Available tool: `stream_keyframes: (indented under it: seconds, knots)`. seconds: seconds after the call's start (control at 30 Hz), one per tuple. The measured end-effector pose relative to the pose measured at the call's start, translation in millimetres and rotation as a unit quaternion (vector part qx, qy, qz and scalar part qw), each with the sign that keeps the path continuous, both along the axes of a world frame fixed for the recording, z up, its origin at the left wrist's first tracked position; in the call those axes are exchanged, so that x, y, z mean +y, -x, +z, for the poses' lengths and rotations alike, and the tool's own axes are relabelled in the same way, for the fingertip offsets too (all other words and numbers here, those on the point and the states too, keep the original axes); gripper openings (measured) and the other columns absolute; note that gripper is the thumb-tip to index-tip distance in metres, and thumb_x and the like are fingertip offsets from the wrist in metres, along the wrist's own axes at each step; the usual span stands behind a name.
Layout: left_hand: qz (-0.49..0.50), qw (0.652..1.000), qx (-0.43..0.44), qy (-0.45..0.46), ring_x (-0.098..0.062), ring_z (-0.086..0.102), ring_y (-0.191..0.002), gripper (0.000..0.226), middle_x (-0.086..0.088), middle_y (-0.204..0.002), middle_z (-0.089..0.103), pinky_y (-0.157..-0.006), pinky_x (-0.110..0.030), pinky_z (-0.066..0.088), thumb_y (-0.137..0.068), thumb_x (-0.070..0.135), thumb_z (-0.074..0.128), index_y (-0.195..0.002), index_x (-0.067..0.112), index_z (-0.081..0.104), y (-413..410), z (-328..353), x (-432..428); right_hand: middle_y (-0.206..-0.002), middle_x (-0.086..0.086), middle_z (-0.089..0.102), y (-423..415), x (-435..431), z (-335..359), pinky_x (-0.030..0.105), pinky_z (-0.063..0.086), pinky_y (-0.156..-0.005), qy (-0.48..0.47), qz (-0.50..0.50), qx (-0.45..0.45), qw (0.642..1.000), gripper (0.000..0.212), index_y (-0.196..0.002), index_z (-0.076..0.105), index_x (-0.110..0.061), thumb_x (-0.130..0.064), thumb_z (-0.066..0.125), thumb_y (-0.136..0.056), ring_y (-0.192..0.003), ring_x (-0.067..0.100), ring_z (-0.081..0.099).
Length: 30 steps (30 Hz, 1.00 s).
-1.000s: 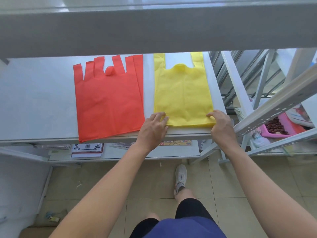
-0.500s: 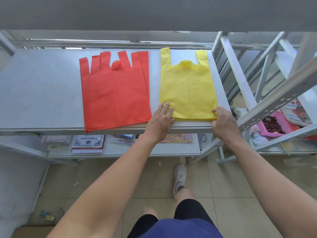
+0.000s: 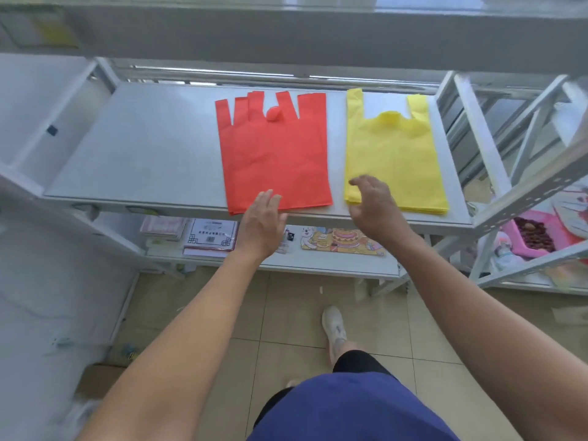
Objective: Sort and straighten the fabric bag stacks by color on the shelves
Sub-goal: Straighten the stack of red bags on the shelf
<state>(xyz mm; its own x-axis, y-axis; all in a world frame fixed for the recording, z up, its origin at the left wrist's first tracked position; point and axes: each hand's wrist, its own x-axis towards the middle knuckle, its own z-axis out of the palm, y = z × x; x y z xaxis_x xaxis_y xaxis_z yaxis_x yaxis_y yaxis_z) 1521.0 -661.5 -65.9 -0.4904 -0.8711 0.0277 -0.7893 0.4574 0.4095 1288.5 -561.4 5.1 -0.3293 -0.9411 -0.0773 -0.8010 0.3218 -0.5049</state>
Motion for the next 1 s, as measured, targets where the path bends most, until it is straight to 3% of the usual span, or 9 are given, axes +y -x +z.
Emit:
stream_keyframes:
  seconds: [0.13,0.23,0.37,0.47,0.53,0.67,0.73,0.83,1.0]
  knots:
    - [0.172,0.984,0.038,-0.007,-0.035,0.053,-0.129,0.033,-0.014,-0.137,0.058,-0.107,-0.048,0.045,-0.101,0.022,0.056,-0.130,0.007,0.062,-39,-1,-24,-0.157,0.012,0.046,-34,-36,-2,0.032,0.035,-0.112,-0.065,0.004,-0.089,0.994,0.060,-0.154,0.041,-0.008,-0.009,0.056,-0.096,-0.144,0.028,0.043]
    - [0.229,0.969,0.076,-0.054,-0.035,0.047,-0.135,0.048,-0.016,-0.142,0.055,-0.113,-0.046,0.038,-0.100,0.026,0.062,-0.141,0.005,0.052,-39,-4,-53,-0.154,0.017,0.046,-41,-84,-18,0.035,0.041,-0.107,-0.090,-0.048,-0.123,0.987,0.064,-0.157,0.035,-0.008,-0.016,0.057,-0.098,-0.135,0.033,0.051]
    - [0.273,0.950,0.095,-0.120,-0.036,0.040,-0.139,0.074,-0.015,-0.149,0.048,-0.110,-0.048,0.040,-0.092,0.035,0.076,-0.150,0.006,0.038,-17,-3,-90,-0.150,0.025,0.041,-44,-133,-49,0.045,0.032,-0.116,-0.130,-0.107,-0.067,0.984,0.077,-0.156,0.026,-0.001,-0.035,0.063,-0.097,-0.141,0.043,0.036]
    - [0.350,0.918,0.065,-0.173,-0.039,0.043,-0.133,0.071,-0.019,-0.145,0.039,-0.098,-0.046,0.049,-0.086,0.021,0.079,-0.141,0.006,0.037,-1,5,-113,-0.149,0.027,0.036,-46,-147,-61,0.048,0.033,-0.115,-0.150,-0.143,-0.035,0.978,0.089,-0.151,0.027,0.001,-0.049,0.072,-0.092,-0.140,0.043,0.034]
    - [0.374,0.894,0.075,-0.236,-0.040,0.053,-0.126,0.067,-0.021,-0.142,0.037,-0.095,-0.044,0.052,-0.084,0.013,0.076,-0.136,0.005,0.035,6,10,-127,-0.148,0.026,0.039,-46,-154,-64,0.049,0.036,-0.114,-0.153,-0.169,-0.061,0.972,0.096,-0.147,0.031,-0.001,-0.055,0.079,-0.083,-0.140,0.042,0.039]
    - [0.332,0.902,0.052,-0.271,-0.038,0.063,-0.120,0.048,-0.018,-0.132,0.062,-0.101,-0.045,0.054,-0.085,0.019,0.073,-0.127,0.005,0.052,-8,7,-145,-0.138,0.022,0.054,-44,-167,-66,0.045,0.047,-0.108,-0.157,-0.181,-0.083,0.967,0.085,-0.135,0.051,-0.003,-0.057,0.083,-0.077,-0.131,0.041,0.052]
    - [0.314,0.910,0.058,-0.264,-0.038,0.061,-0.120,0.037,-0.016,-0.126,0.067,-0.102,-0.046,0.052,-0.089,0.023,0.067,-0.121,0.006,0.059,-22,6,-144,-0.127,0.019,0.063,-47,-167,-64,0.042,0.050,-0.101,-0.151,-0.177,-0.082,0.969,0.063,-0.122,0.064,-0.008,-0.051,0.081,-0.079,-0.121,0.038,0.058]
    - [0.257,0.926,0.075,-0.265,-0.039,0.059,-0.121,0.037,-0.018,-0.128,0.063,-0.096,-0.040,0.047,-0.098,0.021,0.059,-0.129,0.002,0.052,-39,8,-136,-0.108,0.010,0.071,-61,-153,-60,0.032,0.049,-0.079,-0.116,-0.180,-0.135,0.967,0.028,-0.106,0.068,-0.011,-0.029,0.075,-0.085,-0.099,0.028,0.065]
    - [0.202,0.940,0.094,-0.257,-0.038,0.060,-0.116,0.037,-0.018,-0.125,0.062,-0.094,-0.040,0.048,-0.102,0.022,0.056,-0.131,0.002,0.043,-69,7,-119,-0.123,0.012,0.065,-96,-132,-60,0.031,0.043,-0.085,-0.080,-0.207,-0.149,0.964,0.039,-0.130,0.056,-0.008,-0.023,0.066,-0.095,-0.113,0.029,0.060]
